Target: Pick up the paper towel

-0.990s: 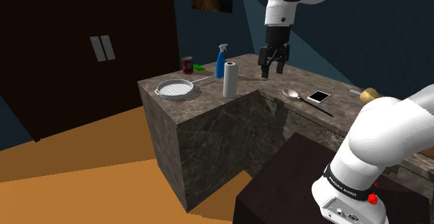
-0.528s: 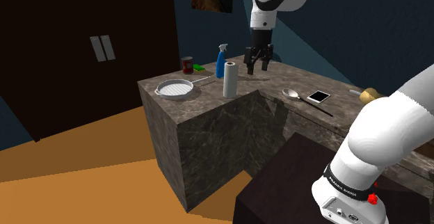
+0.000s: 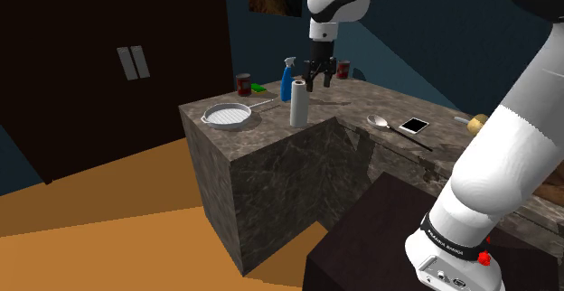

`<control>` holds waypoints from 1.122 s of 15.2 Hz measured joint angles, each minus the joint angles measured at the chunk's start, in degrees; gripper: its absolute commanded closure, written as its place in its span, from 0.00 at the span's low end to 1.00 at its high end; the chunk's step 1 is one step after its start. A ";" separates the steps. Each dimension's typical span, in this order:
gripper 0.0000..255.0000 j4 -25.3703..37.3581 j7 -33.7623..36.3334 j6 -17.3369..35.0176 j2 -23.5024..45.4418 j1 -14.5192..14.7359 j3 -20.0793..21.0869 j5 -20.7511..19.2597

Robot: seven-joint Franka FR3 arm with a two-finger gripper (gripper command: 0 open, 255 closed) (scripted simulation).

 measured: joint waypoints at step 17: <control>0.00 40.72 -5.97 -2.54 34.42 -4.33 -1.75 2.94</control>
